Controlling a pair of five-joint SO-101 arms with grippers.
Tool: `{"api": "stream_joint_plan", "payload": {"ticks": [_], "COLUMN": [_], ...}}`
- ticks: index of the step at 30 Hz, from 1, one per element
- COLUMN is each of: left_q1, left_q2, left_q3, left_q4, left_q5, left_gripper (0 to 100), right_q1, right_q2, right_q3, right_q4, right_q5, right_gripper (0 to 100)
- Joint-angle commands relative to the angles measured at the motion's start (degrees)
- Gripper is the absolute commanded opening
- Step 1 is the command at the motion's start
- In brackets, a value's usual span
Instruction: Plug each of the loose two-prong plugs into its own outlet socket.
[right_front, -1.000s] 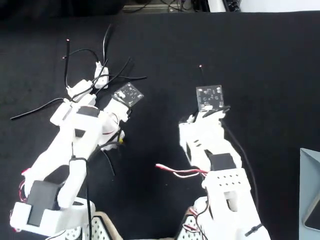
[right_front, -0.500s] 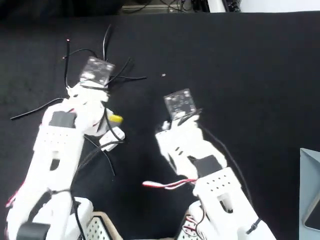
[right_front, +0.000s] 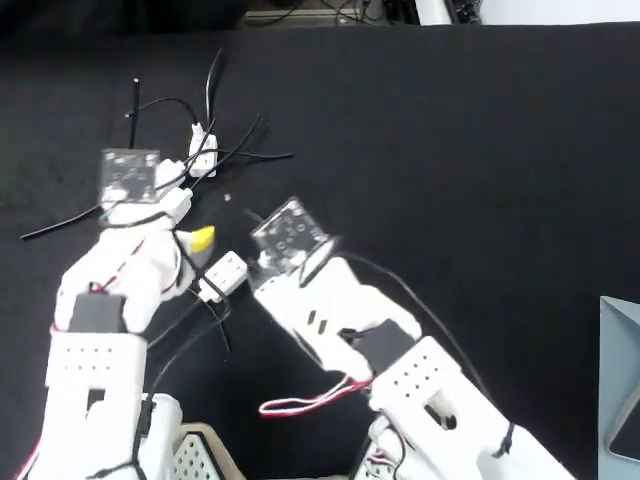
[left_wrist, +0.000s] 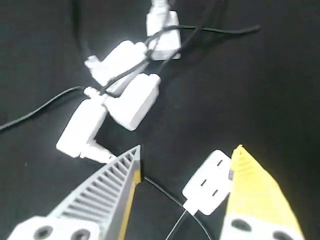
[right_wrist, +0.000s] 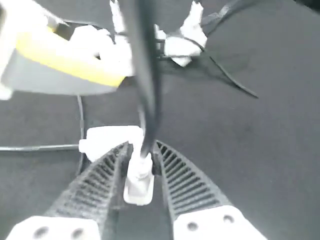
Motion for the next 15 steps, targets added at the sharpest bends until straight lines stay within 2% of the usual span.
{"api": "stream_joint_plan", "payload": {"ticks": [1,6,9,15], "left_q1": [-5.7,-10.9,-11.6,-11.7], "left_q2": [-8.7,-17.0,-21.5,-29.7], "left_q3": [1.5,5.5,8.5,12.8], "left_q4": [-1.2,-1.2,-1.2,-1.2], "left_q5": [6.0,11.0,11.3,11.0], "left_gripper": [28,28,28,28], "right_q1": [-1.8,-2.5,-2.8,-2.9], "right_q2": [5.6,18.0,24.8,35.0], "right_q3": [-4.7,-9.4,-11.6,-14.9], "right_q4": [-4.7,-9.8,-13.2,-19.1], "right_q5": [1.2,2.1,5.5,6.1], "right_gripper": [1.1,1.1,1.1,1.1]}}
